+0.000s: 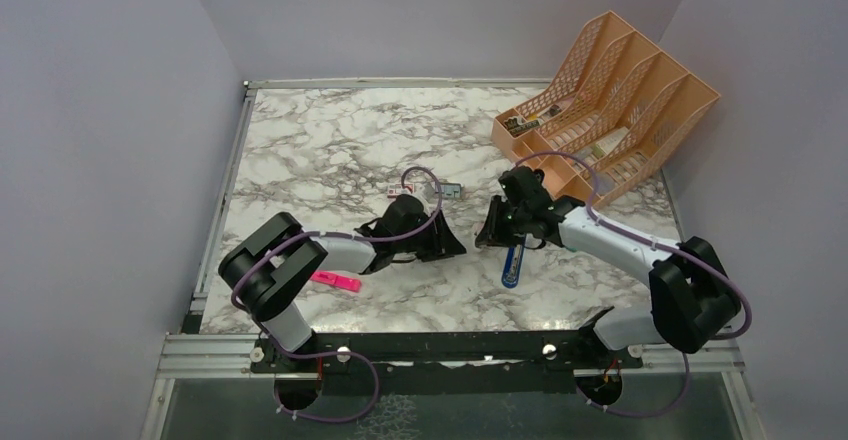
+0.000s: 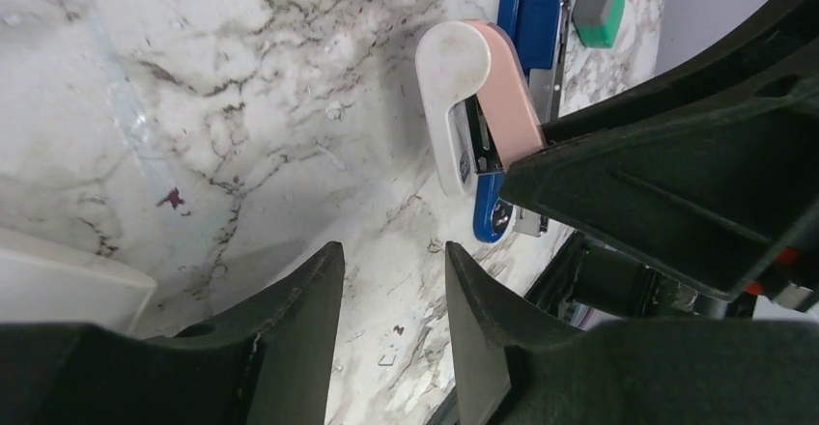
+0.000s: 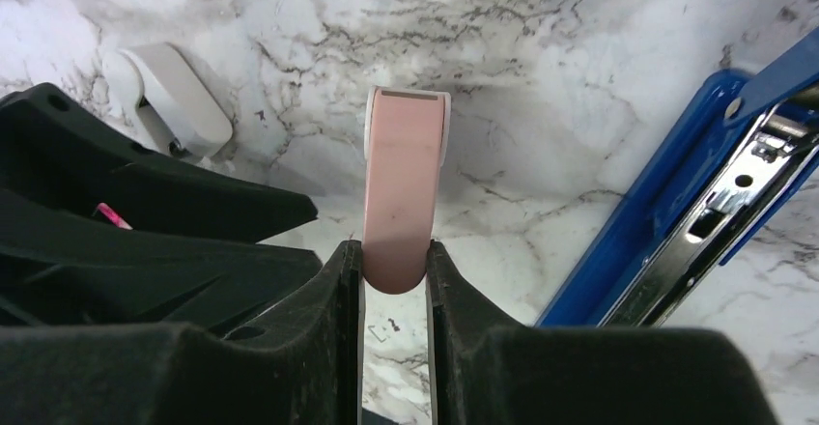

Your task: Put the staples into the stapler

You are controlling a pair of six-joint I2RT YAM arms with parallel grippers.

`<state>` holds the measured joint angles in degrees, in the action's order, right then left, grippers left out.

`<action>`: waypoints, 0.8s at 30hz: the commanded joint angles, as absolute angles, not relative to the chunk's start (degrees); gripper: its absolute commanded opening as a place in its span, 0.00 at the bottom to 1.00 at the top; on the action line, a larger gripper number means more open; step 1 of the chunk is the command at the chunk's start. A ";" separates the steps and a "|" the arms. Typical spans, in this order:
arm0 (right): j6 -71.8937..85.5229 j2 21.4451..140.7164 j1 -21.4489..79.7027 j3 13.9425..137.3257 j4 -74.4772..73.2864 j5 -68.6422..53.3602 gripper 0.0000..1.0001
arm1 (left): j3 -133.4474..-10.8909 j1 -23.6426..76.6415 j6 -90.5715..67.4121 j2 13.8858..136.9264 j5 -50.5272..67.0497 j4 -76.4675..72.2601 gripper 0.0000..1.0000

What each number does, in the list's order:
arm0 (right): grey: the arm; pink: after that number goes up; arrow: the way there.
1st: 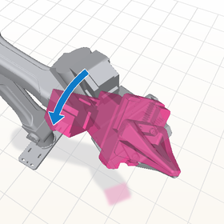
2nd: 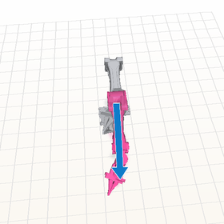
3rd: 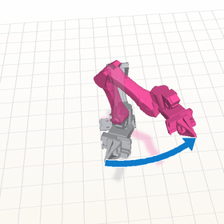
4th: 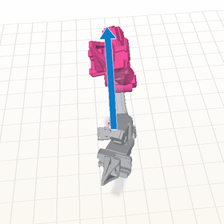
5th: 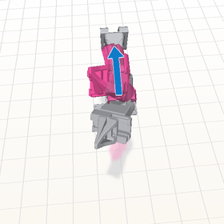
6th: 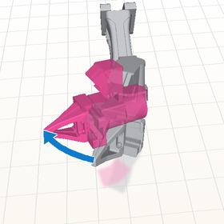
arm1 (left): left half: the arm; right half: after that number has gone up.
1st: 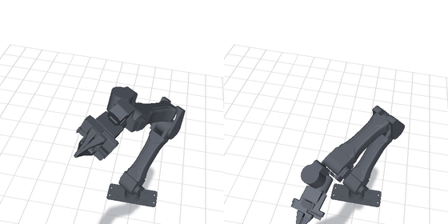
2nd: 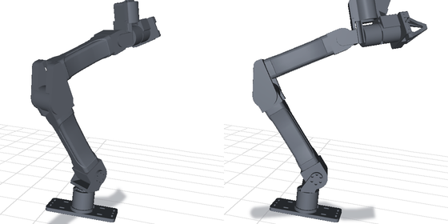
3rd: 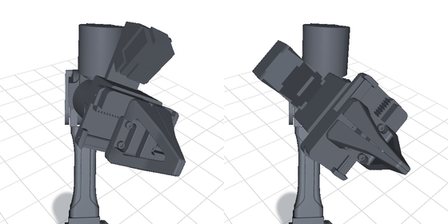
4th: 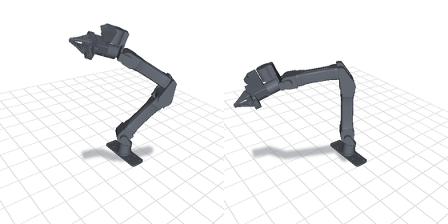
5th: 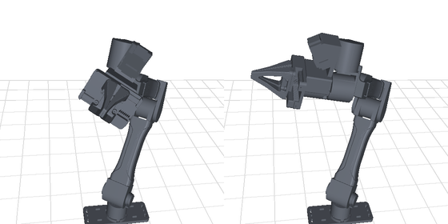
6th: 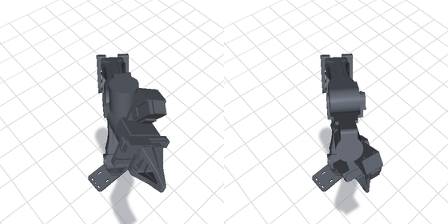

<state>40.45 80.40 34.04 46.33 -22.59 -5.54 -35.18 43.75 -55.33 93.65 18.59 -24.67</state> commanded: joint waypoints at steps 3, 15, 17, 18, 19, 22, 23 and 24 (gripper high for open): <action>41.88 76.24 34.05 42.88 -19.81 -10.38 0.10 | -33.50 45.95 -59.30 94.93 12.07 -30.80 0.43; 42.18 75.46 34.01 40.72 -16.68 -14.43 0.10 | -32.88 46.66 -61.85 98.72 14.67 -38.04 0.44; 42.19 75.53 34.01 40.65 -16.33 -14.78 0.10 | -33.02 46.74 -62.00 99.39 15.37 -38.93 0.41; 42.23 75.62 34.01 40.59 -16.14 -14.98 0.10 | -33.14 46.76 -62.11 99.72 15.60 -39.20 0.39; 42.27 75.66 34.01 40.57 -15.95 -15.22 0.10 | -33.27 46.82 -62.20 100.02 15.81 -39.54 0.36; 42.36 75.76 34.04 40.51 -15.36 -15.82 0.10 | -33.23 46.79 -62.23 100.68 16.29 -40.19 0.26; 42.45 75.85 34.02 40.47 -15.25 -15.94 0.10 | -33.19 46.88 -62.23 100.79 16.42 -40.31 0.23; 42.41 75.92 34.04 40.38 -15.12 -16.03 0.10 | -33.19 46.88 -62.24 100.93 16.57 -40.46 0.22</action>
